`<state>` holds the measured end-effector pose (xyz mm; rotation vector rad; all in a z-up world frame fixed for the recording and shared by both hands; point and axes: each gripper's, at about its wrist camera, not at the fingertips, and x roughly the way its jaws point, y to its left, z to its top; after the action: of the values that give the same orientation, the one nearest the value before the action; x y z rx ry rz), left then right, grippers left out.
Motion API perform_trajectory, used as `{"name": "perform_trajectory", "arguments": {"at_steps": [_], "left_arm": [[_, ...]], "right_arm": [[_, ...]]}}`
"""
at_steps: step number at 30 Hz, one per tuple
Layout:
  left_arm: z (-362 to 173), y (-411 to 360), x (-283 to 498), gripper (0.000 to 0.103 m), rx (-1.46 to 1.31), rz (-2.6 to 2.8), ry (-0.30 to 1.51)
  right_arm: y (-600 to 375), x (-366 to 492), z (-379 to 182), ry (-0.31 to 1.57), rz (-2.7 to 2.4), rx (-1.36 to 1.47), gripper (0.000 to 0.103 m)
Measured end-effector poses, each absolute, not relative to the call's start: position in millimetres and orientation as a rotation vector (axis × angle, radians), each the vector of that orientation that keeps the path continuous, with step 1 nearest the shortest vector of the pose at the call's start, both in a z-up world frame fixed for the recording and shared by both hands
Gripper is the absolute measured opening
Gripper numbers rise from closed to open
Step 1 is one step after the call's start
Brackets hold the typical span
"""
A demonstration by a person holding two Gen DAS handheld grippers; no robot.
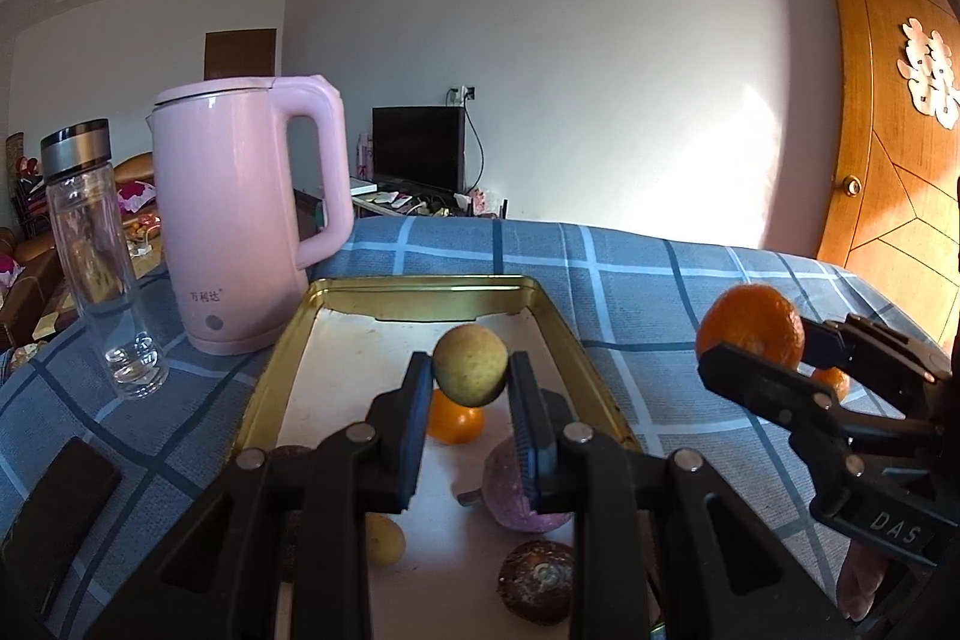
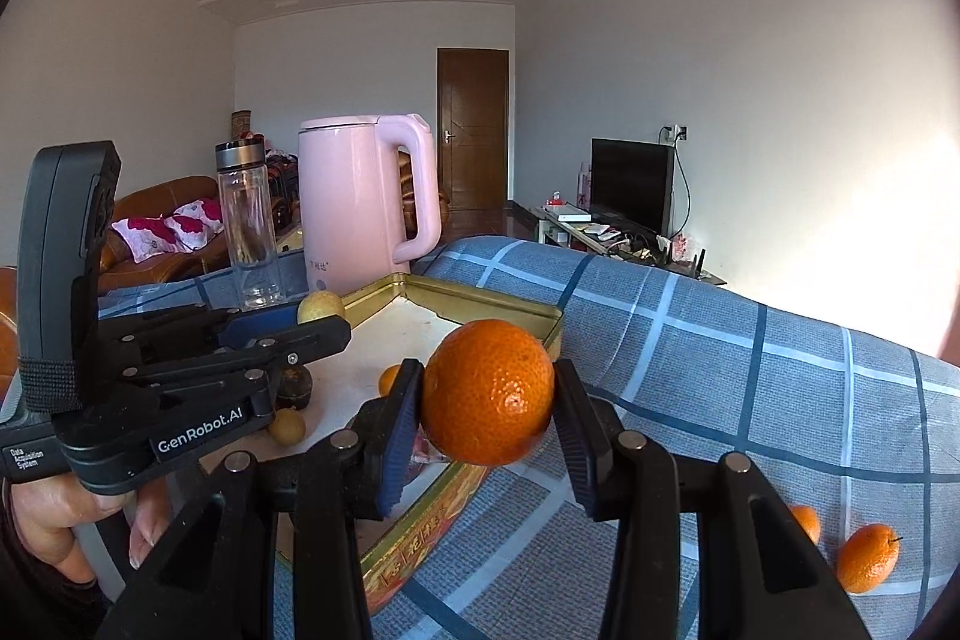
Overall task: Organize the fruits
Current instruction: 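Lower the orange and yellow fruit into the tin tray with both grippers, then open both grippers to release the orange and yellow fruit in the tray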
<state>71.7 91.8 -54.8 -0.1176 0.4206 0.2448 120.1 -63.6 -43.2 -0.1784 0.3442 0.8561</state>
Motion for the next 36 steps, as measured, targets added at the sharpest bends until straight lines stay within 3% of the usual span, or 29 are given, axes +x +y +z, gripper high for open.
{"name": "perform_trajectory", "arguments": {"at_steps": [36], "left_arm": [[-77.3,134.1,69.8,0.027,-0.177,0.299,0.520]], "right_arm": [[-2.1,106.6,-69.4,0.432,0.986,-0.324,0.045]]}}
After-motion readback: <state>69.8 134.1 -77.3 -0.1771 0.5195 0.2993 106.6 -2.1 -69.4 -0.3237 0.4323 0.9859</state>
